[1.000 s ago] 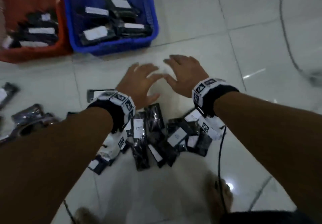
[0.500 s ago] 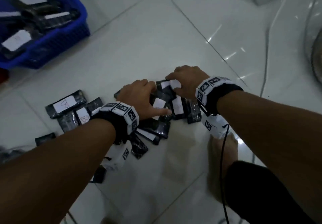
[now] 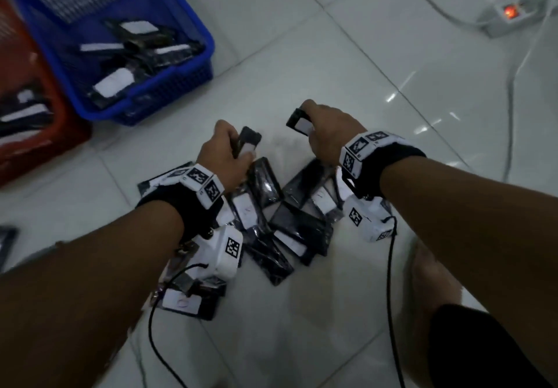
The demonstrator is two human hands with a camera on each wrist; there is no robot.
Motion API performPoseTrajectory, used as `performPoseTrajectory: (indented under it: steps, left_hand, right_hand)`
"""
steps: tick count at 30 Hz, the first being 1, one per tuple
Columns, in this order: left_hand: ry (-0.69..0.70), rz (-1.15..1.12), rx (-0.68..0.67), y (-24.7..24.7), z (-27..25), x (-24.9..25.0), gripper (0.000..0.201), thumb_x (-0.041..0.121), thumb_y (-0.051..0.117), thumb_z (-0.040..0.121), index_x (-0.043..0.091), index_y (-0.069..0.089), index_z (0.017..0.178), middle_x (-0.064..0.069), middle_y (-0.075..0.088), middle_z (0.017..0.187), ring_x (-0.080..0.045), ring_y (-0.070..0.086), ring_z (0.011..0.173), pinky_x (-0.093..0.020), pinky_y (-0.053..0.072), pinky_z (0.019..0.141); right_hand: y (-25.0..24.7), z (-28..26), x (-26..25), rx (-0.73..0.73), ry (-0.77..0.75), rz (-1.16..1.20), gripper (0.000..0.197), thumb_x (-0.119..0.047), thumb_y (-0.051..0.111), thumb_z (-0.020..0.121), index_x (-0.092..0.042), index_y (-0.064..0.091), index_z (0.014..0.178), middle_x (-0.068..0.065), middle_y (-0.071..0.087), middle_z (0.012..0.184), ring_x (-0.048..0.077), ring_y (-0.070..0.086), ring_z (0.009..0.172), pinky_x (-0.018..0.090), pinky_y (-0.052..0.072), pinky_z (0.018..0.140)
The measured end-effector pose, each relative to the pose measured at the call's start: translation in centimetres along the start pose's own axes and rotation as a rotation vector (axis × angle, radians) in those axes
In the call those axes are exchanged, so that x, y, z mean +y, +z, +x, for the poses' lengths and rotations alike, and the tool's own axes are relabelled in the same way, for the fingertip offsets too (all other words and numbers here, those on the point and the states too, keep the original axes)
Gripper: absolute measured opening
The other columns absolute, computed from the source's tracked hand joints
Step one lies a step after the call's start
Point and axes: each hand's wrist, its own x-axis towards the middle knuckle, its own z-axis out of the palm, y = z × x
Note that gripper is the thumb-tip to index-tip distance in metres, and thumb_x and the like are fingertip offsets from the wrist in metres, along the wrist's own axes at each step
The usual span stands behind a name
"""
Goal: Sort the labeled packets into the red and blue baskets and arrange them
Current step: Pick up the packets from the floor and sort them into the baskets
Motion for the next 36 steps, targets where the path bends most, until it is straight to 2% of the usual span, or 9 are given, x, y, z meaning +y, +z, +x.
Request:
performPoseTrajectory:
  steps: [5,7,11,14,16,21,27,31,36]
  left_hand:
    - [-0.082,-0.088,0.233,-8.5,1.7,-4.5,0.038,0.036,0.06,0.086,0.025,0.031,0.108,-0.008,0.063,0.086,-0.033,0.066,0.075,-0.046,0.056,0.067]
    - [-0.086,0.05,0.259,-12.3,2.0,-6.2,0.038,0.03,0.058,0.091,0.017,0.035,0.118,-0.011,0.066,0.086,-0.034,0.065,0.073,-0.04,0.053,0.063]
    - [-0.073,0.302,0.347,-19.4,1.7,-10.3,0.036,0.037,0.058,0.092,0.012,0.051,0.117,-0.017,0.066,0.099,-0.036,0.063,0.089,-0.045,0.051,0.077]
    - [-0.077,0.456,0.34,-23.3,1.3,-13.1,0.045,0.054,0.057,0.087,0.017,0.057,0.111,-0.009,0.064,0.095,-0.032,0.061,0.083,-0.041,0.05,0.071]
    - [-0.11,0.486,0.367,-24.8,1.2,-14.5,0.043,0.055,0.058,0.086,0.019,0.059,0.11,-0.005,0.061,0.087,-0.027,0.058,0.077,-0.035,0.046,0.067]
    - [-0.171,0.538,0.363,-25.9,2.4,-17.5,0.033,0.029,0.053,0.095,0.011,0.057,0.122,-0.019,0.065,0.106,-0.035,0.061,0.092,-0.032,0.04,0.071]
    - [-0.286,0.608,0.258,-26.6,2.9,-17.8,0.034,0.018,0.05,0.095,0.012,0.057,0.127,-0.015,0.063,0.116,-0.033,0.059,0.102,-0.031,0.043,0.077]
    - [-0.191,0.716,0.531,-25.6,3.4,-17.5,0.047,0.018,0.055,0.085,0.015,0.049,0.131,-0.015,0.053,0.13,-0.037,0.048,0.118,-0.051,0.037,0.102]
    - [0.017,0.655,0.549,-22.1,4.3,-13.5,0.049,0.024,0.055,0.083,0.016,0.051,0.131,-0.014,0.051,0.13,-0.036,0.046,0.12,-0.049,0.031,0.103]
  right_hand:
    - [-0.8,5.3,-9.1,0.028,-0.283,0.068,0.033,-0.025,0.044,0.099,-0.01,0.044,0.128,0.016,0.049,0.121,0.04,0.057,0.093,0.044,0.046,0.077]
    - [-1.0,7.2,-13.2,0.042,-0.386,0.075,0.034,-0.03,0.046,0.099,-0.012,0.045,0.128,0.014,0.051,0.123,0.038,0.057,0.1,0.042,0.045,0.078]
    - [-1.5,10.6,-20.0,0.112,-0.549,0.0,0.032,-0.04,0.05,0.097,-0.017,0.049,0.12,0.007,0.056,0.122,0.031,0.057,0.107,0.041,0.047,0.081]
    - [-1.6,13.0,-24.0,0.118,-0.623,-0.083,0.033,-0.043,0.053,0.095,-0.019,0.05,0.118,0.004,0.058,0.119,0.029,0.057,0.106,0.041,0.048,0.082]
    - [-1.4,14.4,-25.9,0.115,-0.647,-0.141,0.033,-0.045,0.056,0.094,-0.02,0.053,0.116,0.004,0.059,0.118,0.03,0.058,0.107,0.042,0.049,0.083]
    - [0.8,17.5,-27.5,0.095,-0.696,-0.189,0.023,-0.036,0.057,0.094,-0.021,0.06,0.112,0.005,0.06,0.114,0.03,0.056,0.107,0.044,0.045,0.09]
    - [2.7,18.6,-27.7,0.134,-0.638,-0.288,0.036,-0.031,0.048,0.093,-0.024,0.049,0.129,0.004,0.051,0.129,0.028,0.043,0.123,0.053,0.028,0.102]
    - [2.2,18.7,-28.1,0.273,-0.619,-0.291,0.056,-0.03,0.047,0.094,-0.02,0.032,0.147,0.008,0.038,0.145,0.031,0.033,0.133,0.055,0.026,0.105]
    - [0.4,16.0,-24.8,0.22,-0.528,-0.249,0.053,-0.036,0.043,0.098,-0.021,0.034,0.147,0.007,0.039,0.146,0.031,0.037,0.133,0.052,0.028,0.105]
